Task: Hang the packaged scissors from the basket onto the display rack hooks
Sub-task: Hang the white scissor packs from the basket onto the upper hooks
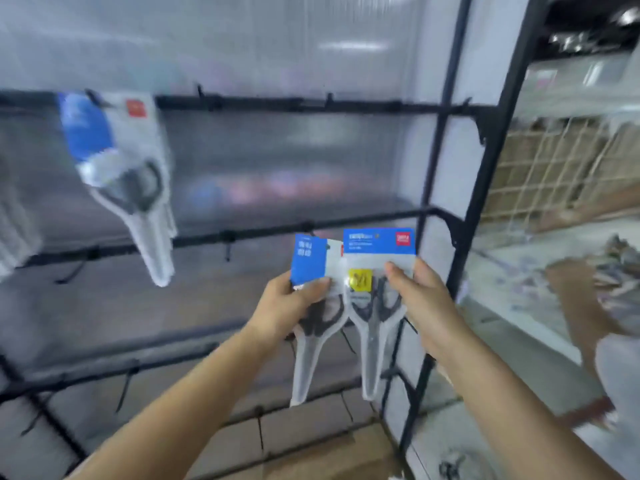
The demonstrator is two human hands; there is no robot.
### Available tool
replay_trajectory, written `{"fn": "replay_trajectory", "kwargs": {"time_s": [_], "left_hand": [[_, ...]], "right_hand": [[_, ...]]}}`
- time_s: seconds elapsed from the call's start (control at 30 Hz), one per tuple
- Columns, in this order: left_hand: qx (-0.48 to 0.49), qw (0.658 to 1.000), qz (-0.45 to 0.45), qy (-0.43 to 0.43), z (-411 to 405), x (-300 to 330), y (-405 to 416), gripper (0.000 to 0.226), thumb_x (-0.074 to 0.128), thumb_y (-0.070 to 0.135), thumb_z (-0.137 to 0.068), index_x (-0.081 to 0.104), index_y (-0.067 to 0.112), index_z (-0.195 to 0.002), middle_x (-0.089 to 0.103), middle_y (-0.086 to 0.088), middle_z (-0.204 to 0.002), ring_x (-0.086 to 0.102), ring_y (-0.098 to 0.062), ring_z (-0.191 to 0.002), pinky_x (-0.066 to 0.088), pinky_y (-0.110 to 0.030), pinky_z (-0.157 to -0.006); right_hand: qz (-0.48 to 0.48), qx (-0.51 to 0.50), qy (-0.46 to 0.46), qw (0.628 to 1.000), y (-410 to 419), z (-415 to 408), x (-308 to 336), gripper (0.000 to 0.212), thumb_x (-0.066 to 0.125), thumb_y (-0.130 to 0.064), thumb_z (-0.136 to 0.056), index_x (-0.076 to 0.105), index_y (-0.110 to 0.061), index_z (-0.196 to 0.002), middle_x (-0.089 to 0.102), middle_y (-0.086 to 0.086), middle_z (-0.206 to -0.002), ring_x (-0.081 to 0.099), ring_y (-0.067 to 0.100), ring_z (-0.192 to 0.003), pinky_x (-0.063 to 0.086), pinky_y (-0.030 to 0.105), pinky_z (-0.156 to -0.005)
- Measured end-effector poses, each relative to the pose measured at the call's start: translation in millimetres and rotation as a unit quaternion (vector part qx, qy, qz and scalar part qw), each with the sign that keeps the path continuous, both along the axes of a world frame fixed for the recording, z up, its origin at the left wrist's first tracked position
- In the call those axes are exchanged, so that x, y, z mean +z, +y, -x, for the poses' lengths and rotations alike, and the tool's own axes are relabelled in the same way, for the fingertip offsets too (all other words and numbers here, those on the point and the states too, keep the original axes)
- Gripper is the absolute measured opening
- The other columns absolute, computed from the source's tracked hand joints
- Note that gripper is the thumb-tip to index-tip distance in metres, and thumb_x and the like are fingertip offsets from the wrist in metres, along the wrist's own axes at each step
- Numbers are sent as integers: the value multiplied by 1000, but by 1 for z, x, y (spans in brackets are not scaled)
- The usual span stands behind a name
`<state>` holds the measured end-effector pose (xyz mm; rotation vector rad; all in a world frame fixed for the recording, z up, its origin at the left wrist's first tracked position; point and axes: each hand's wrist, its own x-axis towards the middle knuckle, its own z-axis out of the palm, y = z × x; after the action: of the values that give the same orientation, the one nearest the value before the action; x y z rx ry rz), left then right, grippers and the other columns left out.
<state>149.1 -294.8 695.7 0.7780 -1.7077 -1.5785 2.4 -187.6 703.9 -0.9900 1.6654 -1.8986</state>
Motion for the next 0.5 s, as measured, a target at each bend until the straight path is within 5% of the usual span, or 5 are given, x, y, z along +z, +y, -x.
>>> {"fn": "replay_trajectory", "kwargs": {"time_s": [0.13, 0.2, 0.5], "left_hand": [[59, 997, -12, 49, -64, 42, -4, 18, 64, 14, -87, 67, 5, -103, 72, -11, -97, 67, -23, -85, 54, -37, -80], [84, 995, -22, 49, -91, 49, -6, 22, 66, 18, -87, 67, 7, -105, 72, -12, -102, 67, -31, -94, 50, -45, -90], [151, 985, -57, 66, -179, 55, -24, 18, 65, 20, -86, 66, 11, -102, 72, -12, -98, 67, -33, -96, 50, -51, -93]], "right_hand": [[44, 68, -21, 996, -20, -55, 44, 15, 52, -17, -95, 61, -19, -107, 68, -4, -106, 62, 4, -96, 46, 18, -85], [58, 98, -27, 993, -25, -81, 48, 15, 50, -13, -95, 60, -19, -105, 67, -5, -104, 63, -2, -90, 47, 12, -79], [-4, 135, 29, 990, -54, -156, 48, 10, 54, -19, -95, 61, -26, -97, 69, -11, -97, 63, 6, -93, 46, 16, -73]]}}
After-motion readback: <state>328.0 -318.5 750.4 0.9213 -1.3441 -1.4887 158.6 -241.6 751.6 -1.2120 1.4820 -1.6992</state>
